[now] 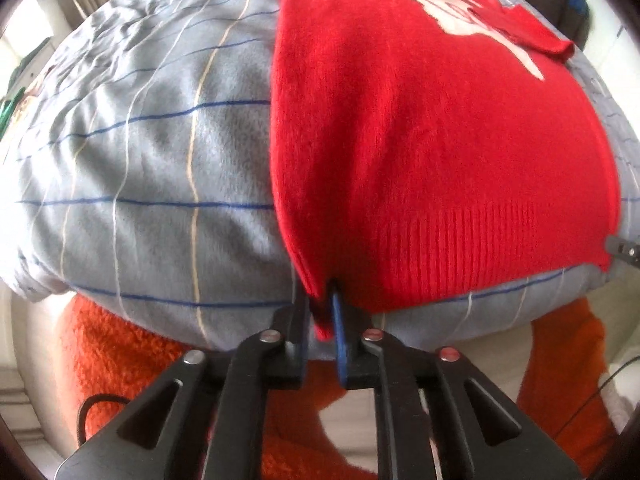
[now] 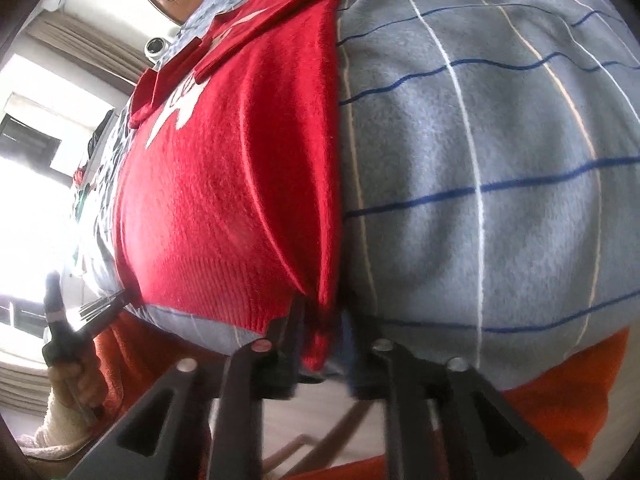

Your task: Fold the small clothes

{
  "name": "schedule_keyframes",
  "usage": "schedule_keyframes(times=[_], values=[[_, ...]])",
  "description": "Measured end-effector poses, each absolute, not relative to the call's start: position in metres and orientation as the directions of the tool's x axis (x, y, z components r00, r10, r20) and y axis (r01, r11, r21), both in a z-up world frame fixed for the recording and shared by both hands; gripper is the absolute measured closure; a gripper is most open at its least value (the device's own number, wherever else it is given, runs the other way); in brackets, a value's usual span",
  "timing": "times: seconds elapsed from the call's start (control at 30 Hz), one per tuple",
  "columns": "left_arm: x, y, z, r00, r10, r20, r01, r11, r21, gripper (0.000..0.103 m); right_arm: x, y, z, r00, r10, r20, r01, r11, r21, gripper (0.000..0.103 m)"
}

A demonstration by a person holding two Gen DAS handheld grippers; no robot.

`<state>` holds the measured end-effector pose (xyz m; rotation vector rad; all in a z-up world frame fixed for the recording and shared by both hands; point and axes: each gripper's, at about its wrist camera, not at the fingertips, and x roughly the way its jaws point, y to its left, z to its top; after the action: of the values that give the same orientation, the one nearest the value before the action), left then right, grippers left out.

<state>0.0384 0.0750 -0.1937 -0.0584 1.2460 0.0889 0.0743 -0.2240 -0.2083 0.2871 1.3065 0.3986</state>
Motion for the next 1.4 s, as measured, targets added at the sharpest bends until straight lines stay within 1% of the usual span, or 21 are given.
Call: schedule_keyframes(times=[0.03, 0.1, 0.17, 0.27, 0.37, 0.5, 0.57, 0.63, 0.73, 0.83, 0.97, 1.07, 1.1, 1.23, 1.37, 1.4], values=[[0.037, 0.074, -0.192, 0.309, 0.039, -0.950, -0.099, 0.995, 0.009, 0.085, 0.073, -0.225, -0.208, 0.210, 0.432, -0.877, -0.125, 0.902, 0.414, 0.070], [0.032, 0.071, -0.190, 0.296, 0.045, -0.954, -0.096, 0.995, 0.018, 0.079, 0.072, -0.221, -0.207, 0.212, 0.405, -0.890, -0.129, 0.914, 0.385, 0.061], [0.025, 0.074, -0.183, 0.287, 0.051, -0.956, -0.095, 0.995, 0.025, 0.069, 0.068, -0.225, -0.207, 0.205, 0.363, -0.909, -0.129, 0.931, 0.343, 0.059], [0.014, 0.083, -0.165, 0.295, 0.065, -0.953, -0.104, 0.994, 0.036, 0.059, 0.063, -0.231, -0.204, 0.194, 0.306, -0.932, -0.123, 0.950, 0.286, 0.059], [0.002, 0.095, -0.147, 0.324, 0.065, -0.944, -0.133, 0.991, 0.023, 0.054, 0.059, -0.243, -0.196, 0.208, 0.243, -0.947, -0.110, 0.968, 0.224, 0.058], [-0.002, 0.112, -0.113, 0.393, 0.047, -0.918, -0.190, 0.981, -0.031, 0.051, 0.057, -0.259, -0.180, 0.253, 0.173, -0.952, -0.092, 0.984, 0.154, 0.054], [-0.001, 0.115, -0.098, 0.428, 0.026, -0.903, -0.205, 0.976, -0.069, 0.045, 0.058, -0.263, -0.169, 0.288, 0.133, -0.948, -0.085, 0.990, 0.113, 0.053], [0.001, 0.111, -0.083, 0.476, -0.007, -0.880, -0.199, 0.973, -0.115, 0.041, 0.061, -0.263, -0.159, 0.315, 0.116, -0.942, -0.083, 0.992, 0.094, 0.052], [0.004, 0.103, -0.063, 0.529, -0.025, -0.848, -0.169, 0.976, -0.135, 0.035, 0.071, -0.256, -0.144, 0.356, 0.118, -0.927, -0.107, 0.991, 0.085, 0.050], [0.005, 0.096, -0.058, 0.552, -0.027, -0.834, -0.148, 0.980, -0.130, 0.033, 0.088, -0.233, -0.132, 0.383, 0.111, -0.917, -0.171, 0.984, 0.048, 0.049], [0.006, 0.100, -0.068, 0.540, -0.021, -0.841, -0.161, 0.979, -0.128, 0.033, 0.116, -0.188, -0.106, 0.467, 0.139, -0.873, -0.324, 0.946, -0.022, 0.048], [0.002, 0.105, -0.072, 0.522, -0.015, -0.853, -0.195, 0.971, -0.137, 0.033, 0.142, -0.146, -0.089, 0.550, 0.188, -0.814, -0.439, 0.894, -0.091, 0.035], [0.000, 0.107, -0.072, 0.520, -0.011, -0.854, -0.207, 0.968, -0.139, 0.033, 0.150, -0.133, -0.088, 0.562, 0.214, -0.799, -0.474, 0.875, -0.100, 0.032], [-0.011, 0.115, -0.068, 0.525, 0.010, -0.851, -0.239, 0.962, -0.136, 0.033, 0.188, -0.075, -0.105, 0.535, 0.276, -0.798, -0.592, 0.797, -0.121, 0.031], [-0.018, 0.124, -0.070, 0.510, 0.021, -0.860, -0.270, 0.953, -0.138, 0.033, 0.223, -0.033, -0.151, 0.502, 0.228, -0.835, -0.618, 0.769, -0.162, 0.032], [-0.020, 0.127, -0.071, 0.506, 0.019, -0.862, -0.277, 0.951, -0.141, 0.033, 0.232, -0.031, -0.161, 0.485, 0.212, -0.848, -0.608, 0.779, -0.153, 0.036]])
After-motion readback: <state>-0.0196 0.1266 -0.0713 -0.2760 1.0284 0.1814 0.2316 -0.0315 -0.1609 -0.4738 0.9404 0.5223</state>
